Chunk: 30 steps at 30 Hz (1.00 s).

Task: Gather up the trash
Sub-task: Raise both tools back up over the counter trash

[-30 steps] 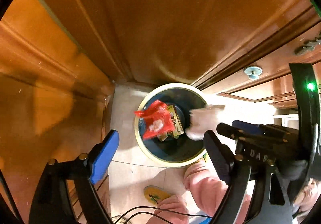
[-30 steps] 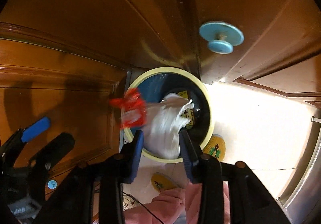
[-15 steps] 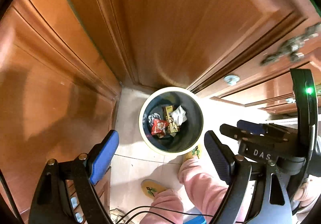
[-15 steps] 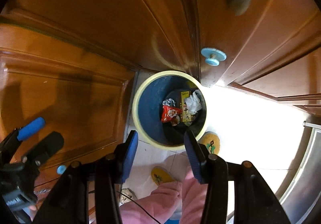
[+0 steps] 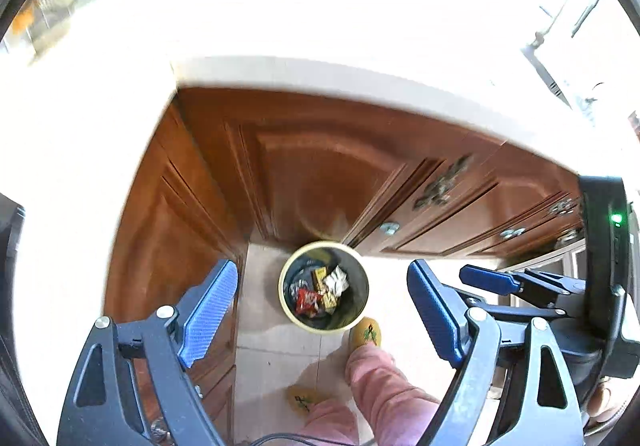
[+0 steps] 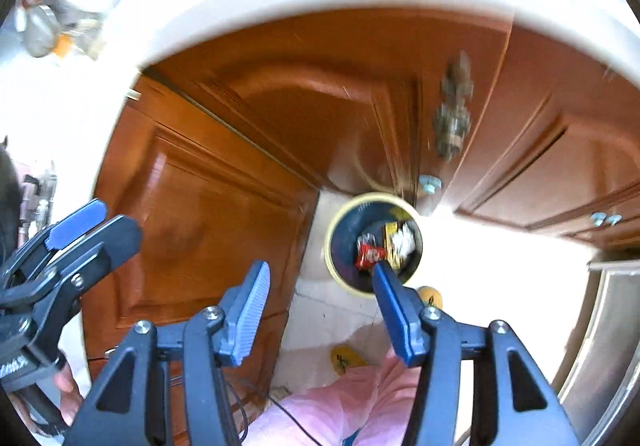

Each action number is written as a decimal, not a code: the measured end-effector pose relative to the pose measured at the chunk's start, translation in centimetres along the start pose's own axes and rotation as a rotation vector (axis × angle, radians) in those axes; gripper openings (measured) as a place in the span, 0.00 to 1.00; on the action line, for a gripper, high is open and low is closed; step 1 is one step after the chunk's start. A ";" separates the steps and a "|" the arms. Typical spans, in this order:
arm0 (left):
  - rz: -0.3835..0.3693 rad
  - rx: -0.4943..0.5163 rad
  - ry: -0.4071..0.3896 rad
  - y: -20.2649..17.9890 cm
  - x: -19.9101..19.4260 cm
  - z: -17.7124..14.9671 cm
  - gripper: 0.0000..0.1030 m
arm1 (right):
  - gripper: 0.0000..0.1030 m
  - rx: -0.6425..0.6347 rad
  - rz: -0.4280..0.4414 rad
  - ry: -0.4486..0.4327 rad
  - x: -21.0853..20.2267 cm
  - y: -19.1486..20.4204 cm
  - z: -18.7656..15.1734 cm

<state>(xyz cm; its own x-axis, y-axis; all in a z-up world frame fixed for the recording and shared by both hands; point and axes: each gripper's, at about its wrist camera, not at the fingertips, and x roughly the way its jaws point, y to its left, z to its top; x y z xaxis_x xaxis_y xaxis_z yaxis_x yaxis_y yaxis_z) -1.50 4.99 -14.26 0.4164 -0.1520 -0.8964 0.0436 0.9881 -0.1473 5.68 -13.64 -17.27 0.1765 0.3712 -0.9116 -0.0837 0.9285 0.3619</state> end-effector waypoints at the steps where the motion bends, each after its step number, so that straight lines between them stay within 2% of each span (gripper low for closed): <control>1: -0.003 0.007 -0.016 0.0 -1.3 0.3 0.83 | 0.57 -0.010 0.000 -0.026 -1.5 0.7 0.0; 5: -0.004 0.049 -0.081 -0.3 -5.2 1.3 0.83 | 0.64 -0.006 0.019 -0.112 -6.3 2.2 0.2; 13: -0.033 0.083 -0.212 -1.4 -12.0 5.0 0.83 | 0.65 0.040 0.023 -0.229 -13.9 3.3 2.8; 19: -0.045 0.066 -0.246 -2.0 -13.1 8.9 0.83 | 0.65 0.035 -0.018 -0.295 -18.3 3.5 6.0; 23: -0.058 0.035 -0.255 -2.3 -13.2 12.6 0.83 | 0.65 0.039 -0.023 -0.324 -20.5 2.4 9.7; 27: 0.020 0.023 -0.283 -3.3 -12.3 17.6 0.83 | 0.65 0.063 0.007 -0.335 -21.2 0.5 15.1; 30: 0.044 0.024 -0.274 -4.1 -10.6 21.9 0.83 | 0.65 0.089 0.022 -0.328 -21.2 -1.5 19.8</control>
<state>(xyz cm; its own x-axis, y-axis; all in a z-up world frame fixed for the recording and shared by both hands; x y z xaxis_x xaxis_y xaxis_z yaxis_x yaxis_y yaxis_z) 13.82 3.02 5.01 0.6479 -0.1006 -0.7550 0.0400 0.9944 -0.0982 21.53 -22.65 5.36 0.4832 0.3618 -0.7972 -0.0075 0.9123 0.4095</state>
